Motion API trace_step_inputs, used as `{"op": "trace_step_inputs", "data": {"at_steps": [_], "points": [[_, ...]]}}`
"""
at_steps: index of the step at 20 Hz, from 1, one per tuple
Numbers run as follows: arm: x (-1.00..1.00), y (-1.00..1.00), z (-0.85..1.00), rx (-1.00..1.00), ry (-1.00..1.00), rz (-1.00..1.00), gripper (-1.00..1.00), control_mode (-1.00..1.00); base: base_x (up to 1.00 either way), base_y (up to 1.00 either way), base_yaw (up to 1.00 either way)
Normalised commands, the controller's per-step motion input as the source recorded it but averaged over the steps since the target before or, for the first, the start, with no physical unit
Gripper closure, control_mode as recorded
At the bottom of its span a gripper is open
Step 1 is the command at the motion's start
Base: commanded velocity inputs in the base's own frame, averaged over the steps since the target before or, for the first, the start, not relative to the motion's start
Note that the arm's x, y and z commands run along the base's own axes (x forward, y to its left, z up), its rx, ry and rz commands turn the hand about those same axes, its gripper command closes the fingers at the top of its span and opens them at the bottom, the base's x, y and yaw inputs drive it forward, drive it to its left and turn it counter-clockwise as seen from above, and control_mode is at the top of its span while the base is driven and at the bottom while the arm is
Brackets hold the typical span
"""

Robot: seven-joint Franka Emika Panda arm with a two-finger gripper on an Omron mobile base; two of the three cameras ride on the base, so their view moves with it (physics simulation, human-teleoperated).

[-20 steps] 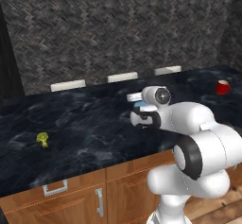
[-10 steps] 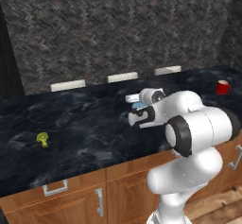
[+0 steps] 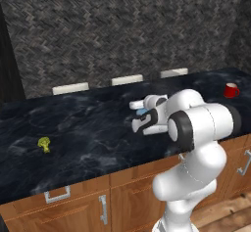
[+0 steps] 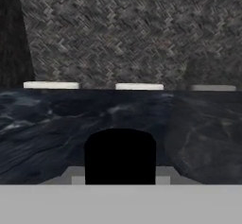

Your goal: Open the cabinet directly in front. Then move the liquor and the mug to the dining counter with the jar on it.

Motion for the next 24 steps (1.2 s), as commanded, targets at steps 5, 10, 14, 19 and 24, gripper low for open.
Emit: {"op": "trace_step_inputs", "data": {"at_steps": [5,10,14,19,24], "points": [[0.11,0.0,-0.27,0.0,0.0,0.0,1.0,-1.0,0.0,0.0,0.0],[0.11,0.0,-0.26,0.0,0.0,0.0,1.0,-1.0,0.0,0.0,0.0],[0.06,0.0,-0.27,0.0,0.0,0.0,1.0,-1.0,0.0,0.0,0.0],[0.01,0.0,-0.08,0.0,0.0,0.0,1.0,-1.0,0.0,0.0,0.0],[-0.13,0.0,0.0,0.0,-0.07,0.0,1.0,-1.0,0.0,0.0,0.0]]}}
